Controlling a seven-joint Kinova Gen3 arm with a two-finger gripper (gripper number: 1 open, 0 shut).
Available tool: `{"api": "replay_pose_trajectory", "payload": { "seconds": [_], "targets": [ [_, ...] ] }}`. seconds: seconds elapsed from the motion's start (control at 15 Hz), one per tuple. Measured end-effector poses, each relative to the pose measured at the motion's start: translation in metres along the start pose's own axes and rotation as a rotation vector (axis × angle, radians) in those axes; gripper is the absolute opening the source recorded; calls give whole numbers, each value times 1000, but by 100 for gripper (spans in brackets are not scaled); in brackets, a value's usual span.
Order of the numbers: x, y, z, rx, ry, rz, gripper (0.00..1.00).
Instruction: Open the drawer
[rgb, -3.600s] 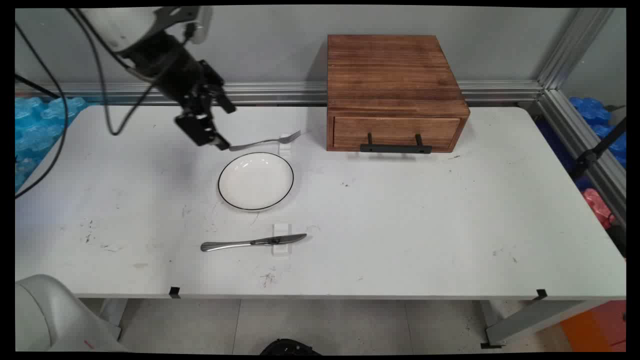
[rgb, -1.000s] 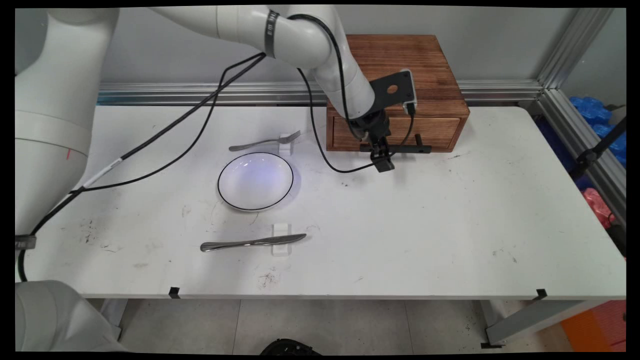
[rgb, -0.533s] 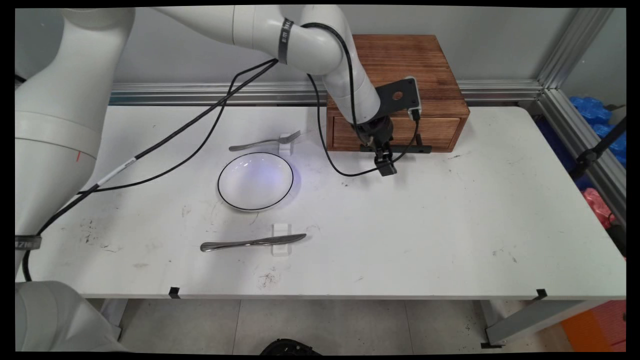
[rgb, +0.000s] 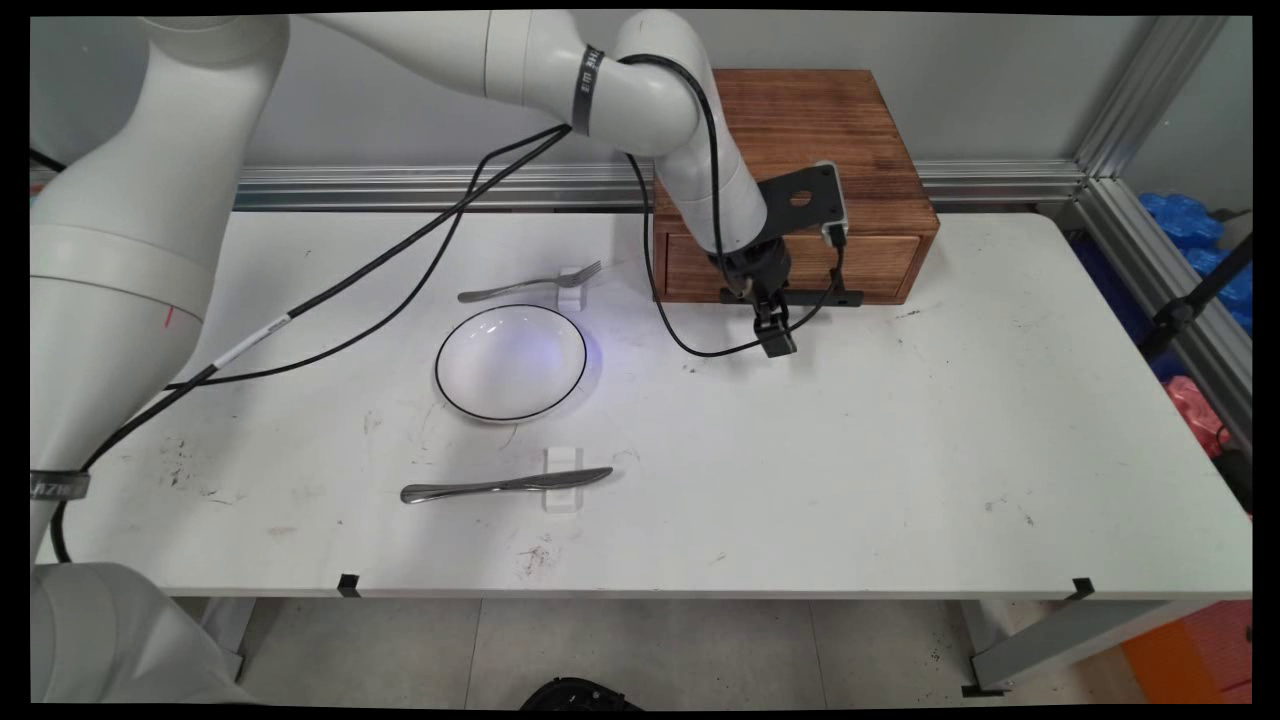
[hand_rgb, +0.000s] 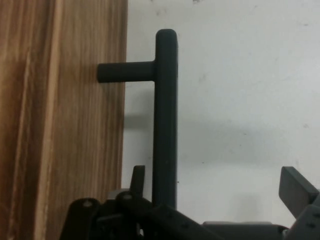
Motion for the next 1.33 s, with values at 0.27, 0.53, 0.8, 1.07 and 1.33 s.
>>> {"api": "replay_pose_trajectory", "payload": {
  "seconds": [0.27,0.53,0.8,1.07,1.33],
  "targets": [
    [0,2,3,-10,-4,-8,100],
    [0,4,4,-21,-7,-15,100],
    [-1,9,5,-34,-12,-22,100],
    [-1,18,4,-51,-15,-33,100],
    [1,29,2,-66,-17,-42,100]
  ]
}}
